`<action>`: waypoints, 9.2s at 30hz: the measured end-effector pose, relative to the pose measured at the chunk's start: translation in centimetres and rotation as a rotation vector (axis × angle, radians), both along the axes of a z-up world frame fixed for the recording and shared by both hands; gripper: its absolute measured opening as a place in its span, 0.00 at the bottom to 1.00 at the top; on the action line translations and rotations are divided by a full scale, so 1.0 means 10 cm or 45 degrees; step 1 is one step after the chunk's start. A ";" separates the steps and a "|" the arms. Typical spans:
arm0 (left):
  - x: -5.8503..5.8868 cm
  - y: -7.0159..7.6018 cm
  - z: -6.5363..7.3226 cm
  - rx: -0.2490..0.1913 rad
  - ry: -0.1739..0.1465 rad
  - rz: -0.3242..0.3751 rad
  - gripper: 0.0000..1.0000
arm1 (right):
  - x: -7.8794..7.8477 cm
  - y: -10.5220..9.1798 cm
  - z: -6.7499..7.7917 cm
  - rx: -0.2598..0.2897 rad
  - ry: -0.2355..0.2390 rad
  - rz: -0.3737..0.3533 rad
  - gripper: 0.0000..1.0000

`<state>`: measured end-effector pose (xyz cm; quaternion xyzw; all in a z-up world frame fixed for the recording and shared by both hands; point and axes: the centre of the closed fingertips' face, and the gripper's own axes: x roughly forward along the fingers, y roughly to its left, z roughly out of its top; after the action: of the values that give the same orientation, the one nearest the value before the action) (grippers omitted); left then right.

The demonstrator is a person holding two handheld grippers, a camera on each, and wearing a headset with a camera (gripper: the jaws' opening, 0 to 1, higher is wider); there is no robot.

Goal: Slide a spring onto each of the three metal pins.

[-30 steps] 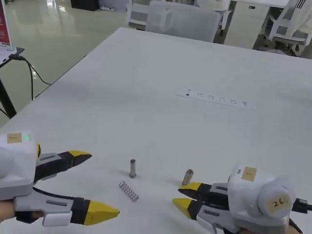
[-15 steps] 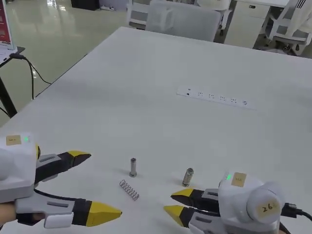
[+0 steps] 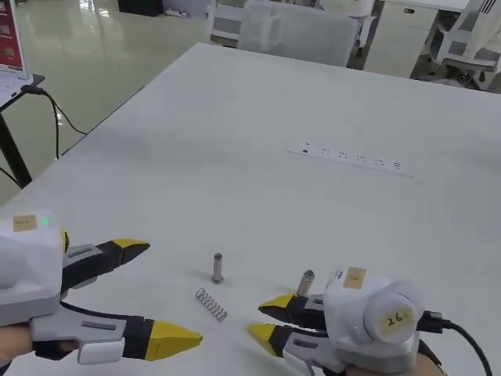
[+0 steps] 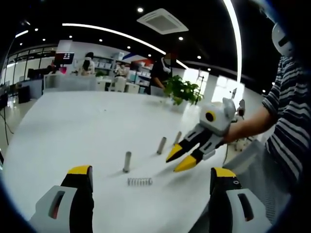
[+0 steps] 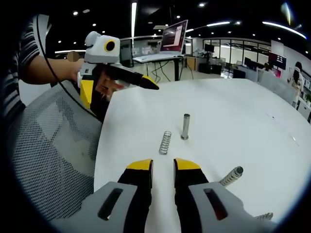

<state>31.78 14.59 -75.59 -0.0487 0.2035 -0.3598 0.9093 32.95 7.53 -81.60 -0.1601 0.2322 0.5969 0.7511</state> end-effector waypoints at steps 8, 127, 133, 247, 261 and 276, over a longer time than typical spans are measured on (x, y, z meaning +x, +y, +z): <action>-0.01 0.01 -0.01 0.010 0.003 -0.002 0.97 | 0.01 0.29 -0.07 -0.012 -0.010 0.029 0.17; -0.06 -1.39 -0.07 0.051 -0.083 -0.693 0.03 | -0.24 -0.74 0.48 -0.047 -0.135 0.422 0.08; -0.09 -1.42 -0.05 0.035 -0.068 -0.708 0.03 | -0.26 -0.76 0.46 -0.037 -0.122 0.389 0.08; 0.03 -1.00 0.01 0.023 -0.051 -0.474 0.31 | -0.17 -0.40 0.81 0.071 -0.298 0.356 0.08; 0.01 -0.63 -0.03 0.039 -0.023 -0.335 0.51 | -0.10 -0.42 0.75 0.043 -0.315 0.323 0.08; 0.04 -0.24 -0.10 0.057 -0.007 -0.163 0.92 | -0.04 -0.43 0.66 0.028 -0.308 0.283 0.08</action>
<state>32.16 12.19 -76.62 -0.0142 0.2117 -0.4126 0.8859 32.57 3.20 -75.01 -0.2471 0.1145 0.6552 0.7047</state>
